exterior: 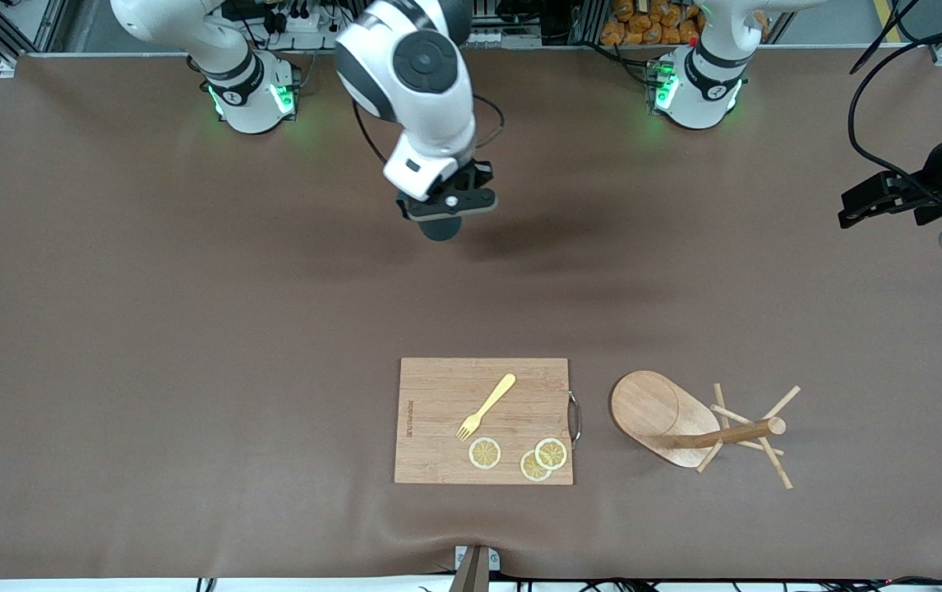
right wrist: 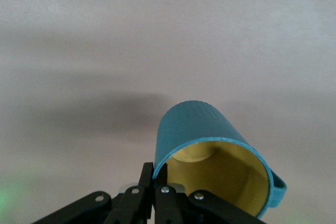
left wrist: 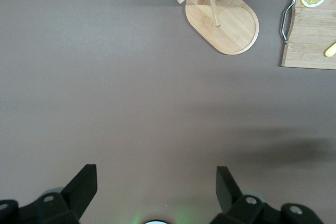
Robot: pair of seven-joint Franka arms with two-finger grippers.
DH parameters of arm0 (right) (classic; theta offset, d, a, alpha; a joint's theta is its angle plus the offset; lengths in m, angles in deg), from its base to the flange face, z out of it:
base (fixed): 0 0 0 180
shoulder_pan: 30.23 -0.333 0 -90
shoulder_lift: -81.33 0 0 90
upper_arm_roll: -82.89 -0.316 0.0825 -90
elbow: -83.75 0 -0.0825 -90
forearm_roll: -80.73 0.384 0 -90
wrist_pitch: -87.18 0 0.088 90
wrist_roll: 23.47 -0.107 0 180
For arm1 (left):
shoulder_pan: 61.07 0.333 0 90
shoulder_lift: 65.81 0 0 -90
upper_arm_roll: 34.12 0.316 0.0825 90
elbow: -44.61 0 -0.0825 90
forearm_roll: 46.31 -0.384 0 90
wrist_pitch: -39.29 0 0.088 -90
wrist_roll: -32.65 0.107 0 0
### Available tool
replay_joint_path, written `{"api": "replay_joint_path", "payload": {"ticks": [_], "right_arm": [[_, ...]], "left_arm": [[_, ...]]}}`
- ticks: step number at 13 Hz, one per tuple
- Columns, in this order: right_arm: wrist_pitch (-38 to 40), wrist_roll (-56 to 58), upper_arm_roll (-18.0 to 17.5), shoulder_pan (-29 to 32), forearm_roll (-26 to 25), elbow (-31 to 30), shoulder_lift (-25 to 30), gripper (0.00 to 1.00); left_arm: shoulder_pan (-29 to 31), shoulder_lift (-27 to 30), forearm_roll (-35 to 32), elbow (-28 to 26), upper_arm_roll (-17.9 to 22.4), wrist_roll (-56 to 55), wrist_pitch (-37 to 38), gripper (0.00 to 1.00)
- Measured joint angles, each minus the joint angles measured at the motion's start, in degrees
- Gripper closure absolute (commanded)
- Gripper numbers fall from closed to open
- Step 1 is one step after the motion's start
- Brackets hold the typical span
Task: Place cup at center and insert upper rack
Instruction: 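Carry the teal mug with the right gripper to the table center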
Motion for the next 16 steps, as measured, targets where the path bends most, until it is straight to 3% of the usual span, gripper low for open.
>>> {"api": "replay_joint_path", "payload": {"ticks": [7,10,16], "right_arm": [[-9.85,-0.31,0.05,-4.27,-0.07,1.15,-11.29,1.0],[-11.1,-1.95,0.05,-4.99,0.01,1.3,-13.04,1.0],[-10.88,-18.7,0.05,-5.4,-0.03,1.44,-14.26,1.0]], "left_arm": [[0.07,0.0,0.0,0.01,-0.04,-0.04,0.0,0.0],[0.12,0.0,0.0,0.01,0.0,-0.04,0.0,0.0],[0.11,0.0,0.0,0.01,-0.01,-0.04,0.0,0.0]]}}
